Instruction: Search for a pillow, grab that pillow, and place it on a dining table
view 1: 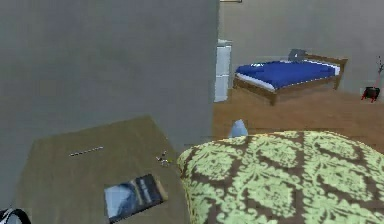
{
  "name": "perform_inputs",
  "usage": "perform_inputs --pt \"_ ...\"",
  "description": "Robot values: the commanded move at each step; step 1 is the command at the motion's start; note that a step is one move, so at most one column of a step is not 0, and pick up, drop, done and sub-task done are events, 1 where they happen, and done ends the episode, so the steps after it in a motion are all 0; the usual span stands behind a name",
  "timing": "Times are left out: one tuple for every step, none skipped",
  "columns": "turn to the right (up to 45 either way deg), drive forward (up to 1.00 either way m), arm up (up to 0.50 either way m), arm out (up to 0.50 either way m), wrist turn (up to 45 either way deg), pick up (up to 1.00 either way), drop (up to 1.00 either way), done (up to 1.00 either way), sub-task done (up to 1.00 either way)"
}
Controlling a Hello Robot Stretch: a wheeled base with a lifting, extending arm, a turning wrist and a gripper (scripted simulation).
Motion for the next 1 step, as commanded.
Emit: perform_inputs --pt "-45.0 0.0 0.0 0.0 0.0 0.0 0.0 0.0 0.0"
